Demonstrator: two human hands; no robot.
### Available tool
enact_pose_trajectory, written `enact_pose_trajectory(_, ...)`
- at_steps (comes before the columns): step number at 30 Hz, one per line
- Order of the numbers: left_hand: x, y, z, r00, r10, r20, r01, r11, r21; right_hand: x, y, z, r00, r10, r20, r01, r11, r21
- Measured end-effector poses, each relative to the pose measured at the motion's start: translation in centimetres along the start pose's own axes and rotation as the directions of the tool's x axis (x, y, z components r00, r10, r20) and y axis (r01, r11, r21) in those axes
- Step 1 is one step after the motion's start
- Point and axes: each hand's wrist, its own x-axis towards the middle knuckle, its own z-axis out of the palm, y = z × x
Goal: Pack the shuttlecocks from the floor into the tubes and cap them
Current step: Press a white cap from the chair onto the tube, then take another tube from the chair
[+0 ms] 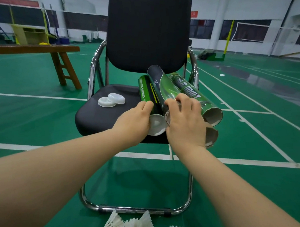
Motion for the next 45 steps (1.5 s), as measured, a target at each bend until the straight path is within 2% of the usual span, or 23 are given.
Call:
enact_pose_trajectory(3,-0.7,-0.9,0.1,0.996,-0.076,0.055,0.073,0.996,0.058,-0.1,-0.6,0.5,0.993,-0.076,0.088,0.081,0.995,-0.051)
enact_pose_trajectory(5,-1.1,-1.4,-0.1,0.989,-0.133,0.061,0.131,0.991,0.029,-0.9,-1.2,0.9,0.980,-0.073,0.184,0.096,0.988,-0.119)
enact_pose_trajectory(8,-1.2,-2.0,-0.4,0.985,-0.152,0.081,0.153,0.988,0.003,-1.5,-1.7,0.9,0.954,-0.043,0.297,0.091,0.984,-0.152)
enact_pose_trajectory(12,-1.3,-2.1,-0.7,0.983,-0.169,0.071,0.162,0.983,0.085,-1.3,-2.1,-0.3,0.902,-0.057,0.427,0.125,0.983,-0.133)
enact_pose_trajectory(16,-1.9,-1.2,-1.0,0.997,-0.066,0.038,0.059,0.986,0.157,-1.0,-1.3,-2.3,0.900,0.086,0.428,0.025,0.969,-0.246)
enact_pose_trajectory(20,-2.2,0.3,-1.6,1.000,0.020,0.015,-0.023,0.982,0.188,-1.2,0.7,-4.1,0.793,0.320,0.519,-0.114,0.914,-0.389)
enact_pose_trajectory(23,-2.4,1.3,-2.0,0.999,0.022,0.047,-0.030,0.985,0.169,-1.2,2.2,-5.5,0.723,0.412,0.554,-0.245,0.903,-0.353)
enact_pose_trajectory(25,-2.7,1.9,-2.4,0.998,0.028,0.061,-0.038,0.986,0.162,-1.1,2.7,-6.8,0.740,0.403,0.538,-0.297,0.914,-0.277)
enact_pose_trajectory(28,-3.3,2.8,-3.7,0.997,0.055,0.046,-0.062,0.980,0.187,-0.8,2.4,-8.8,0.829,0.343,0.442,-0.303,0.939,-0.162)
enact_pose_trajectory(35,-5.6,5.3,-8.5,0.993,0.078,-0.092,-0.066,0.990,0.123,1.3,-2.1,-15.4,0.950,0.234,0.207,-0.238,0.971,-0.002)
enact_pose_trajectory(40,-8.0,5.9,-11.9,0.970,0.083,-0.227,-0.093,0.995,-0.033,0.8,-7.4,-18.4,0.979,0.113,0.172,-0.142,0.975,0.169)
enact_pose_trajectory(45,-11.8,3.8,-15.2,0.919,0.209,-0.335,-0.195,0.978,0.075,0.2,-10.7,-20.3,0.979,0.063,0.194,-0.139,0.903,0.407)
